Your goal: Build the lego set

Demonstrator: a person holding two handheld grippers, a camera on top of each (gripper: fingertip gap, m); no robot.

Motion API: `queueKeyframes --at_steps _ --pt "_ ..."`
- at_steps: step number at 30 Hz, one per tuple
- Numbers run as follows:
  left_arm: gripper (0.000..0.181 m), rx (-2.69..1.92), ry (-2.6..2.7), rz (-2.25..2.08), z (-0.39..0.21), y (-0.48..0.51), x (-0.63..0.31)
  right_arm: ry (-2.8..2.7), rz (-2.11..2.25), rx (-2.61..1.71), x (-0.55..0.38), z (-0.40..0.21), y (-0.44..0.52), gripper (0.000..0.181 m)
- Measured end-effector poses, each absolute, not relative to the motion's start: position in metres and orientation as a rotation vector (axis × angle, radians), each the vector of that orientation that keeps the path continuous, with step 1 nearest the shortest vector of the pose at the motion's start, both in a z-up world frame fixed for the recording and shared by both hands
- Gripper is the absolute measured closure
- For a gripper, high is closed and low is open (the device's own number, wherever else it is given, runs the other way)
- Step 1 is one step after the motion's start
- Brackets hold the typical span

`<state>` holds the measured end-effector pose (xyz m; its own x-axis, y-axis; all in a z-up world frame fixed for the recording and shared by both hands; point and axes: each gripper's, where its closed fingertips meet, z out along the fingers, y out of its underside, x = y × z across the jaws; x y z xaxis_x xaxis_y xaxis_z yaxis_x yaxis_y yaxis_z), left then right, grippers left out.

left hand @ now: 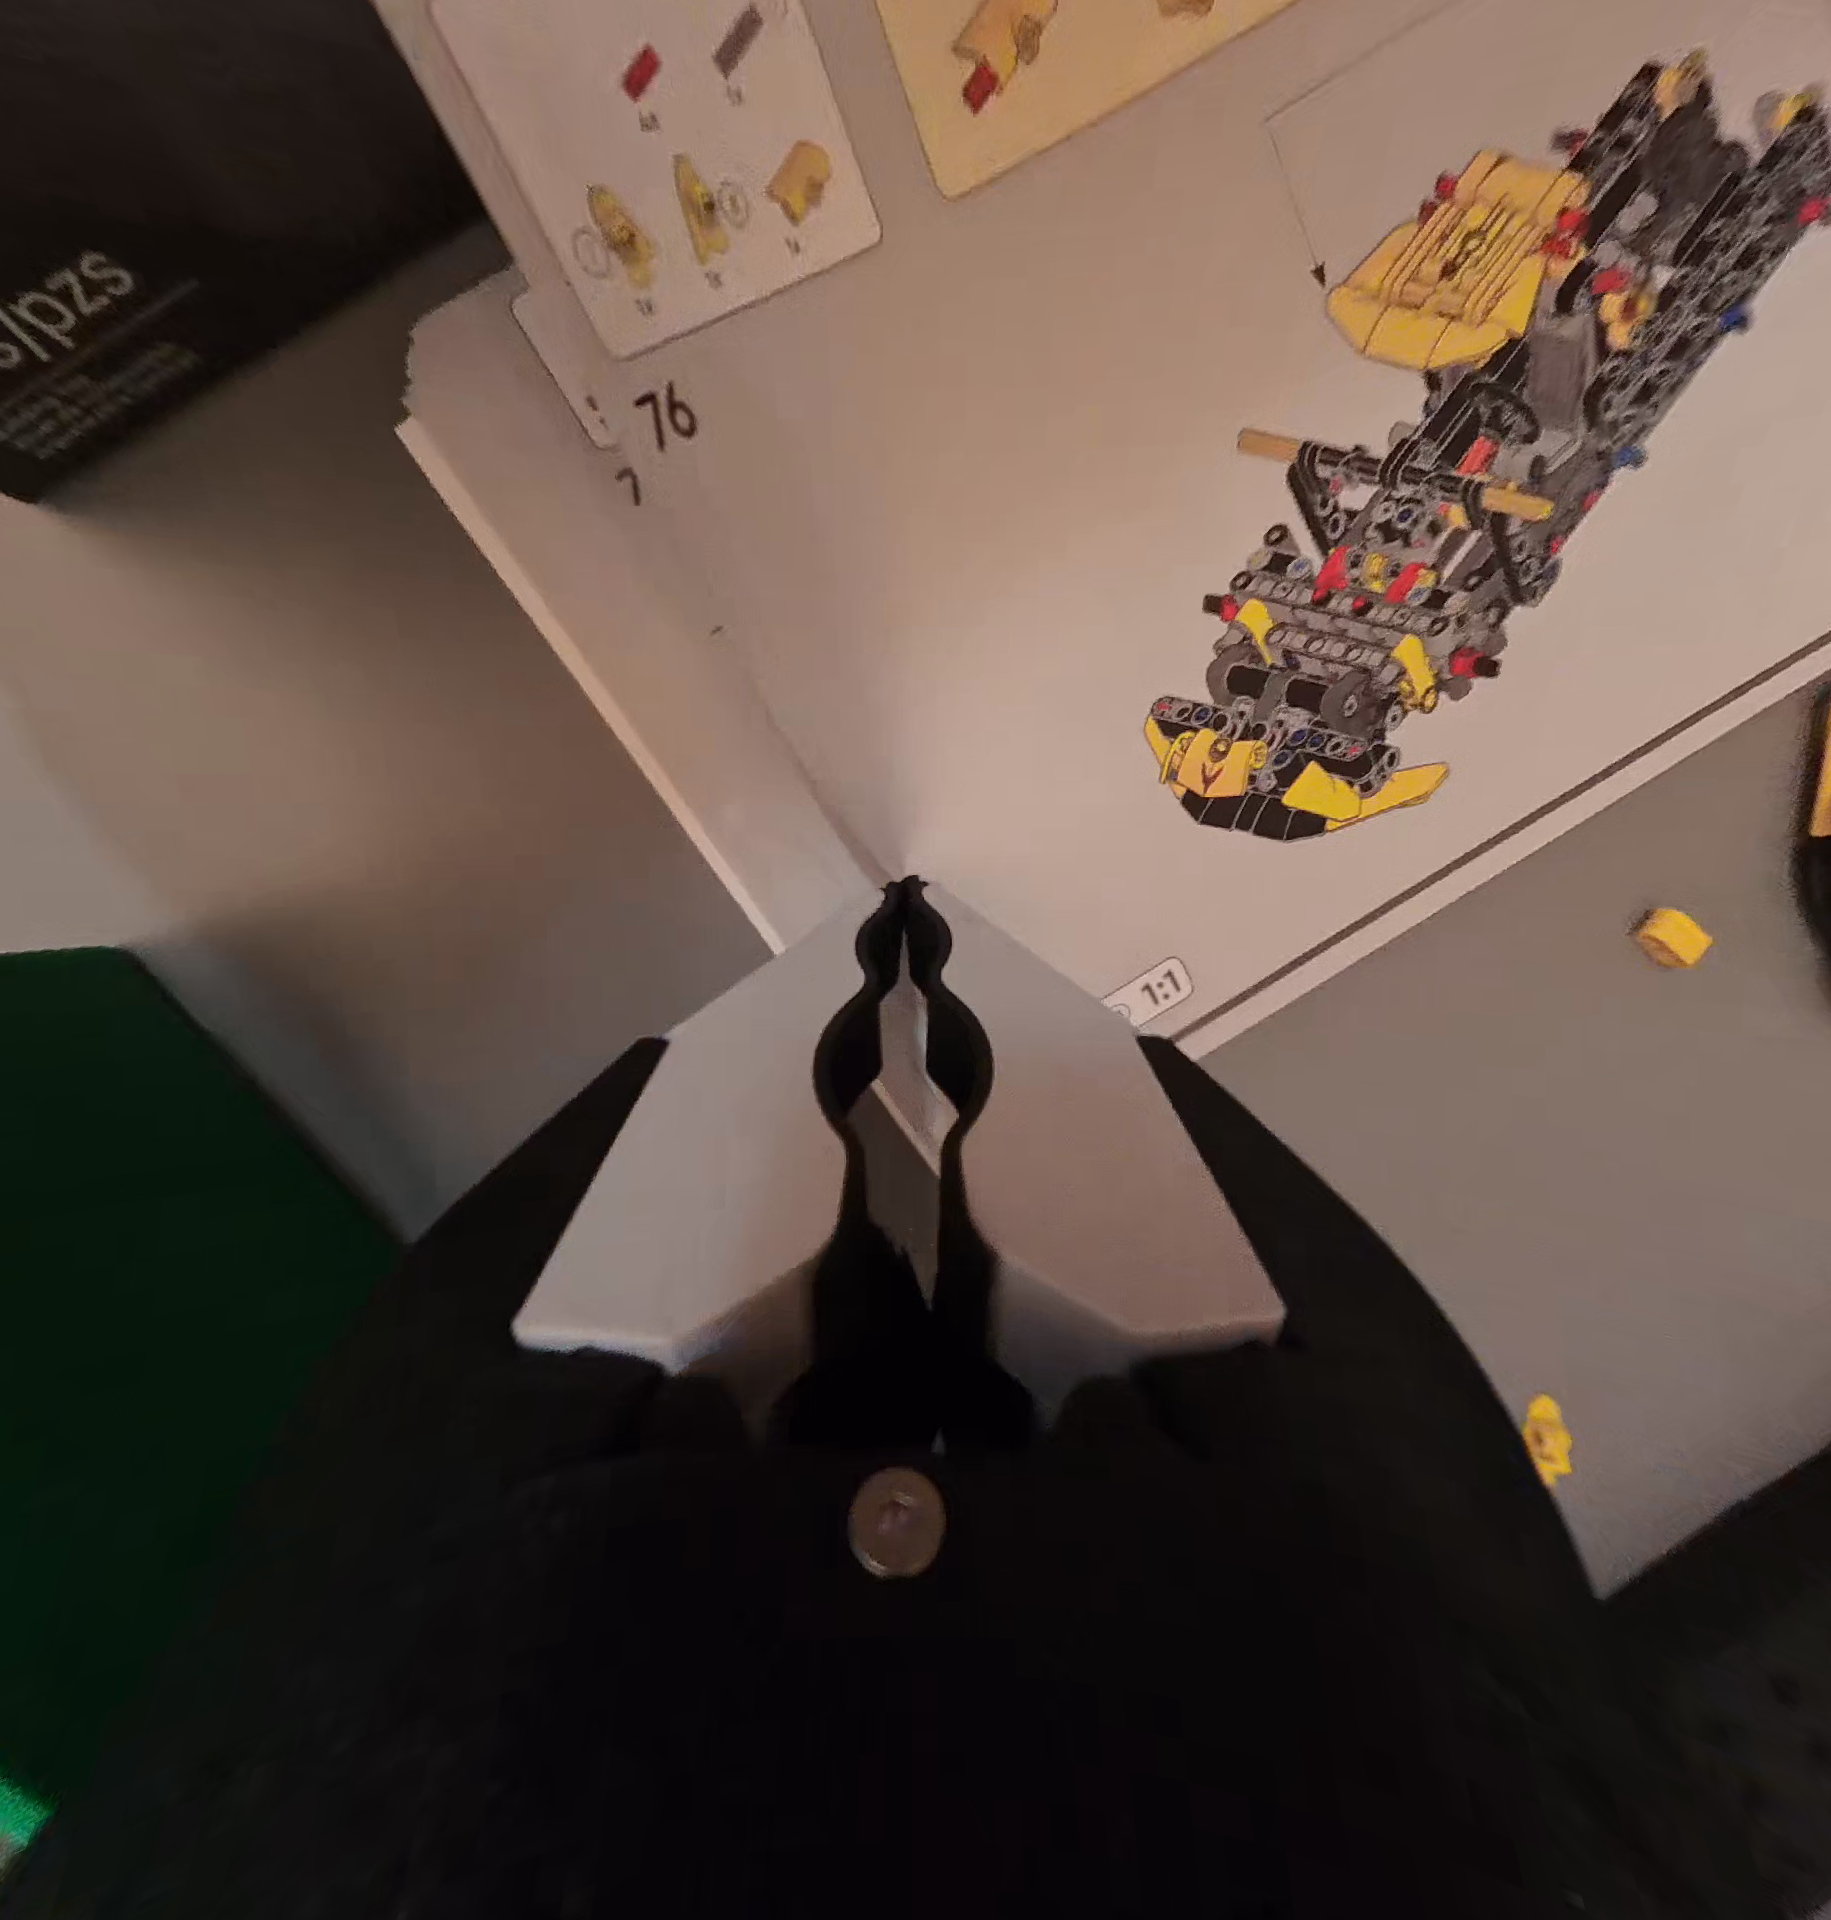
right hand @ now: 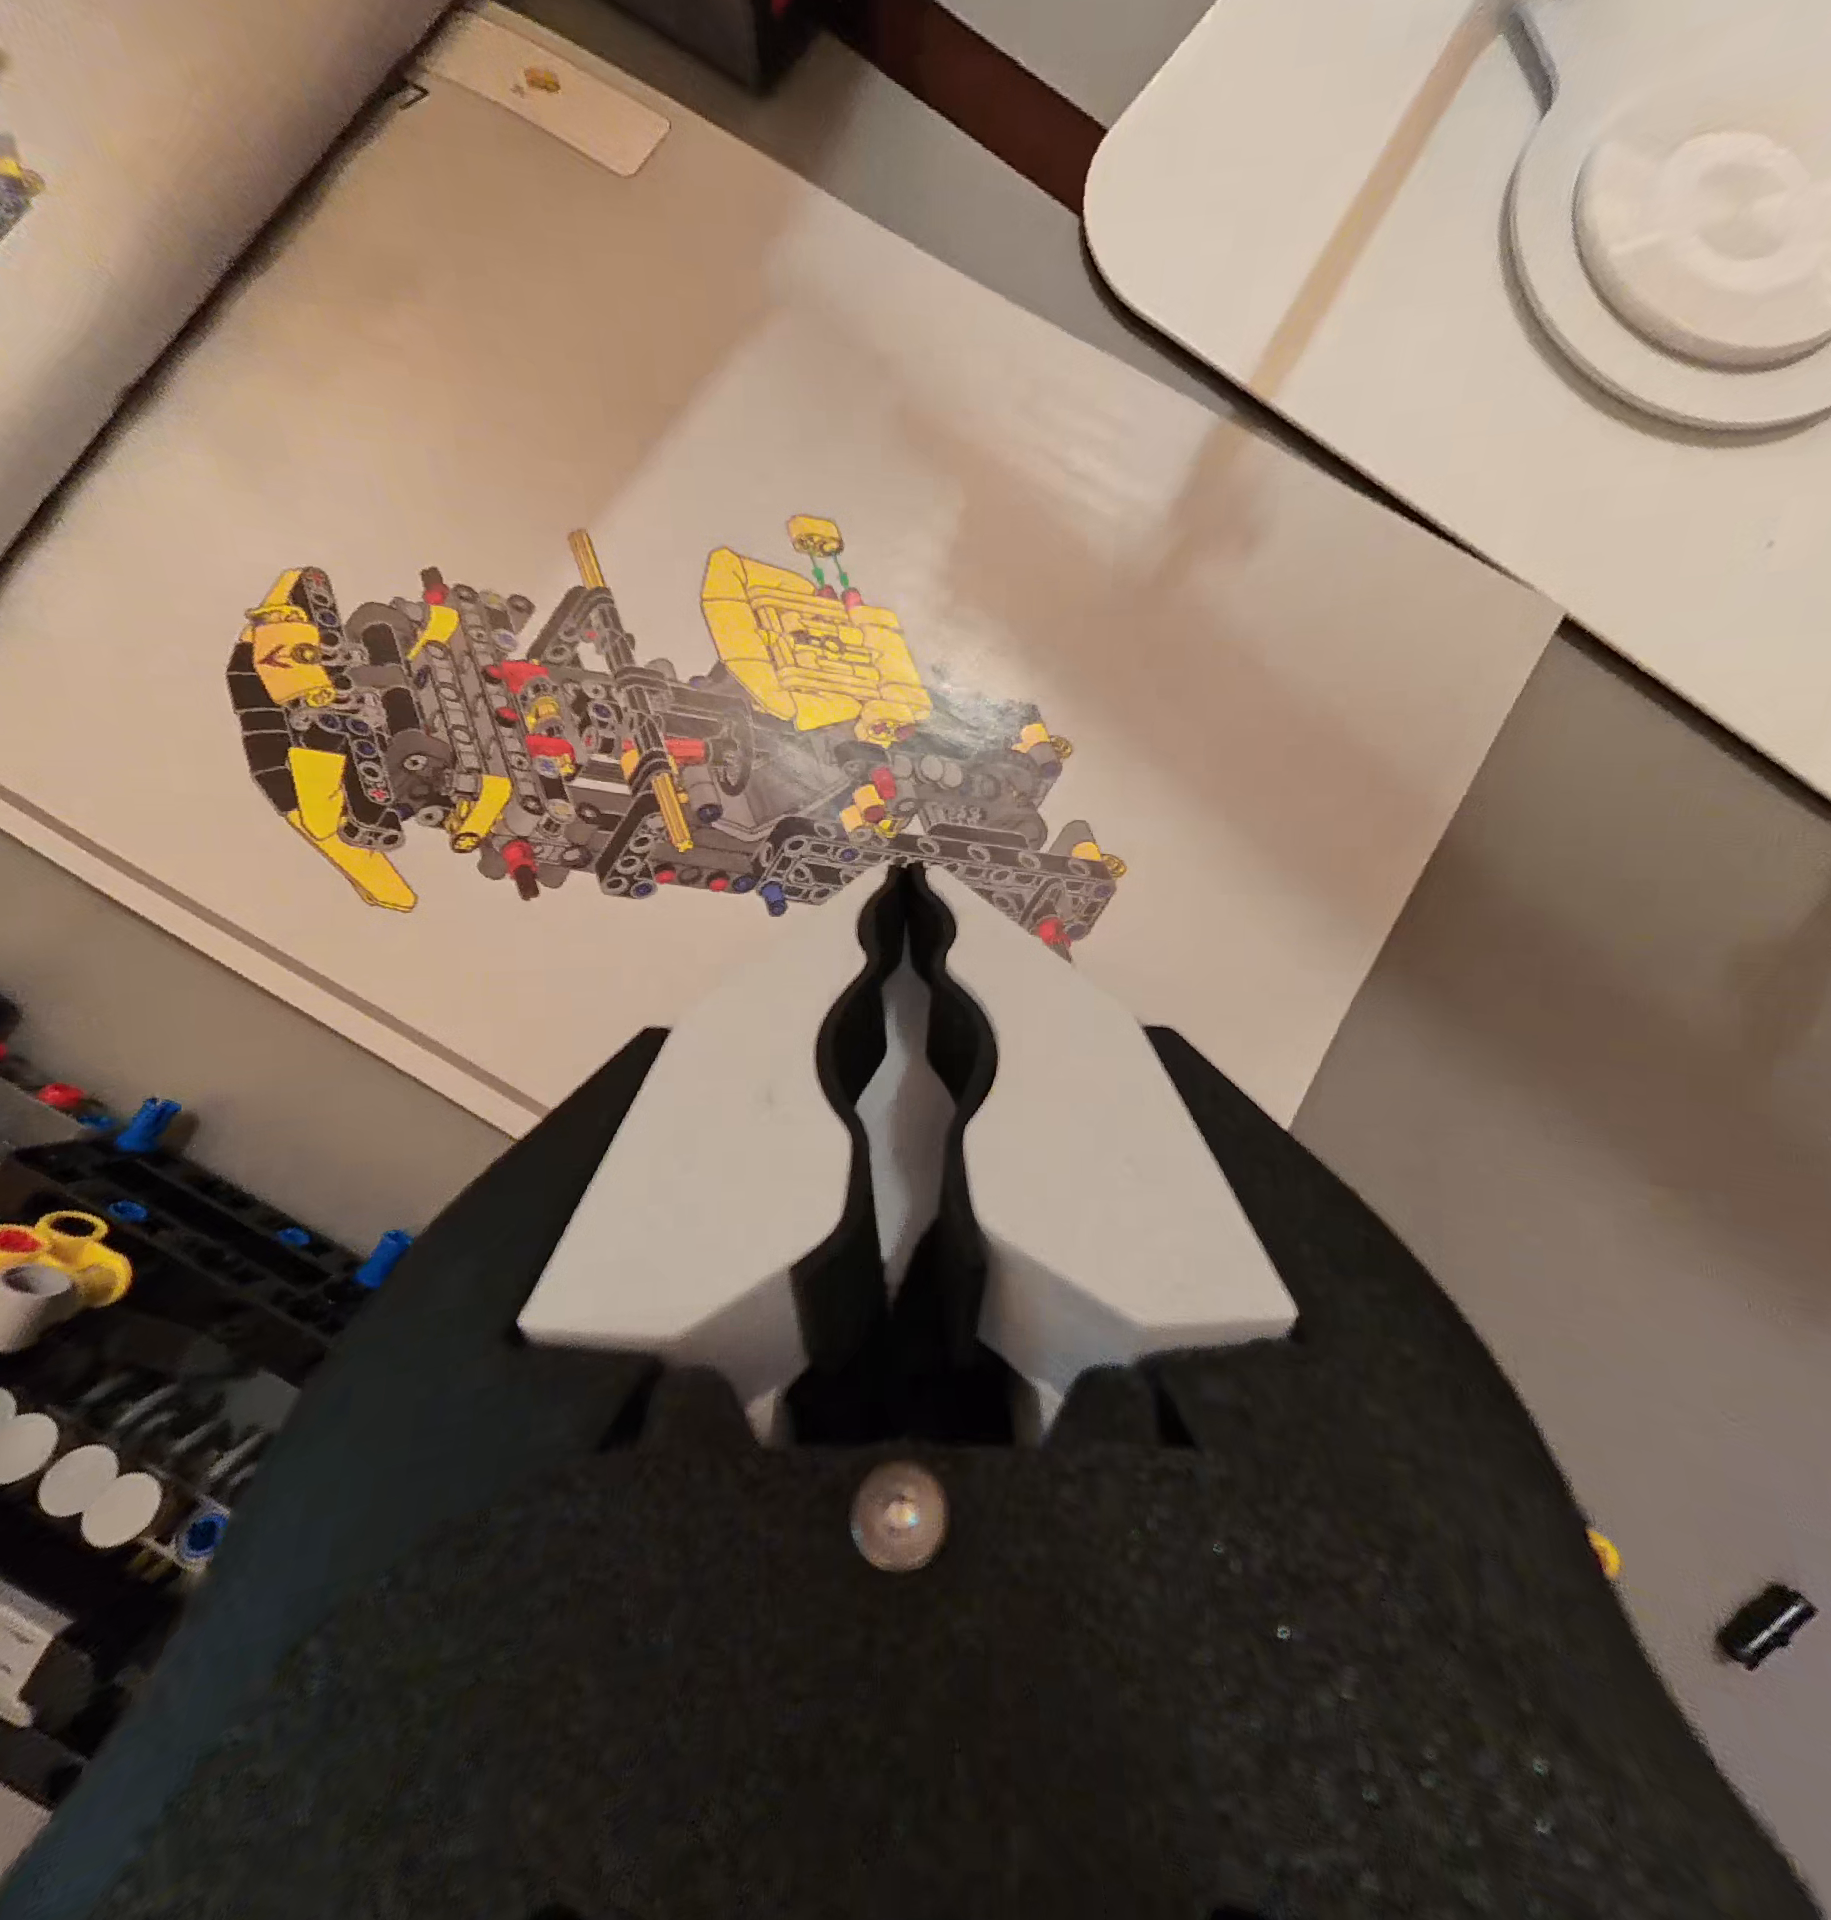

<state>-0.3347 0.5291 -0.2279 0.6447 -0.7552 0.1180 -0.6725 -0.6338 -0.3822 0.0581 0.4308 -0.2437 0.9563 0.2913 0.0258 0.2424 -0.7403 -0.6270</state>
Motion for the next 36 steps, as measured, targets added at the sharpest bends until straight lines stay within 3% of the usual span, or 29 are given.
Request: queueKeyframes --at_steps 1,7,12,17,23,29,36 --pt "0.181 -2.554 1.177 -0.324 -0.229 0.528 -0.335 -0.368 0.093 -2.437 0.058 -0.244 0.431 0.181" --pt "0.181 -2.524 1.304 -0.102 -0.236 0.523 -0.334 -0.549 0.085 -2.513 0.046 -0.239 0.432 0.181" --pt "0.181 -2.539 1.300 -0.116 -0.241 0.518 -0.334 -1.114 0.499 -1.971 -0.076 -0.171 0.443 0.181" --pt "0.181 -2.550 1.298 -0.072 -0.244 0.519 -0.337 -1.400 0.781 -1.911 -0.145 -0.201 0.437 0.181" --pt "0.176 -2.579 1.234 -0.030 -0.241 0.519 -0.344 -1.492 0.686 -1.973 -0.149 -0.240 0.440 0.181" --pt "0.175 -2.330 1.060 -0.208 -0.172 0.526 -0.294 -1.459 0.683 -1.975 -0.150 -0.240 0.440 0.181" --pt "0.181 -2.420 0.952 -0.191 -0.240 0.542 -0.303 -1.366 0.842 -2.004 -0.154 -0.233 0.438 0.181"
